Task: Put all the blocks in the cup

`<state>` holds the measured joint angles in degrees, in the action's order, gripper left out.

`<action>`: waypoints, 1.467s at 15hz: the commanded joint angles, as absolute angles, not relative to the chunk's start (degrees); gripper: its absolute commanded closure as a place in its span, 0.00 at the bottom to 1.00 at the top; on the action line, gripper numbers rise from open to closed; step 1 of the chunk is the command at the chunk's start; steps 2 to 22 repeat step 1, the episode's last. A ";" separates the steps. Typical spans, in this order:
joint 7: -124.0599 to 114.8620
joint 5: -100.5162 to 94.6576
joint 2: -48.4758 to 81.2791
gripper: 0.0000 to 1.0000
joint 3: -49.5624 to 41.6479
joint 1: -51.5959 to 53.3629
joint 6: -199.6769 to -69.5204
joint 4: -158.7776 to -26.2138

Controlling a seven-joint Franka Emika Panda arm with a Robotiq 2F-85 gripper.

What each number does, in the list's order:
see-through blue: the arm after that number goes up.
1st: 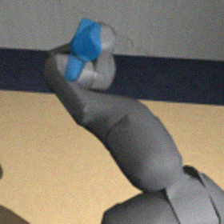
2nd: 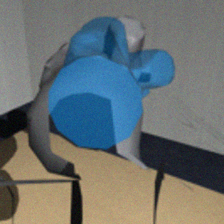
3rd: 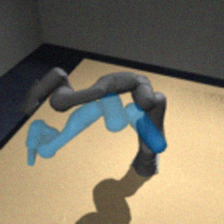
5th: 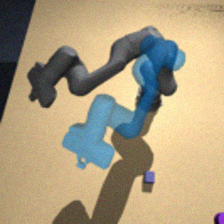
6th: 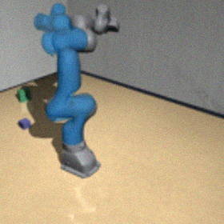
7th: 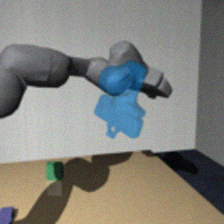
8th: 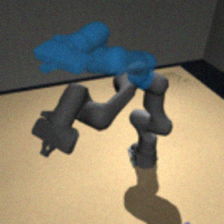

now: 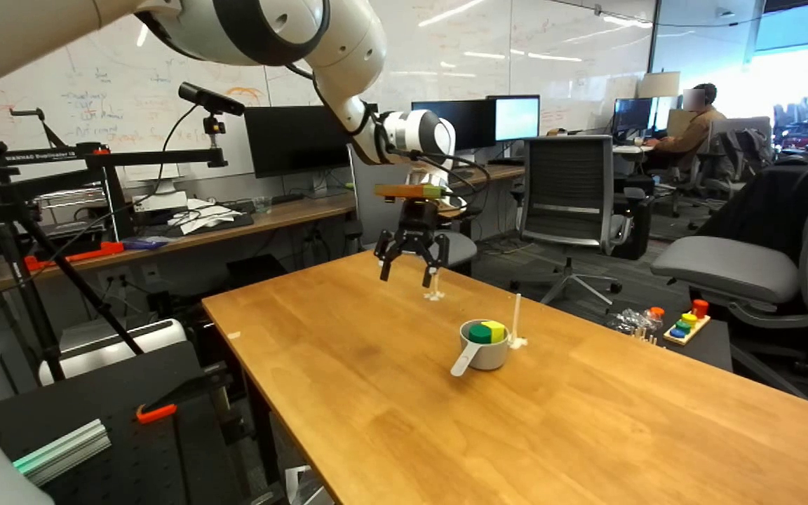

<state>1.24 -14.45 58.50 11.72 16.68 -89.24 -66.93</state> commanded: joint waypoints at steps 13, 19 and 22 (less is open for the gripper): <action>1.90 -13.18 57.77 0.00 10.46 19.09 -89.20 -67.49; 1.90 -13.18 57.77 0.00 10.46 19.09 -89.20 -67.49; 1.90 -13.18 57.77 0.00 10.46 19.09 -89.20 -67.49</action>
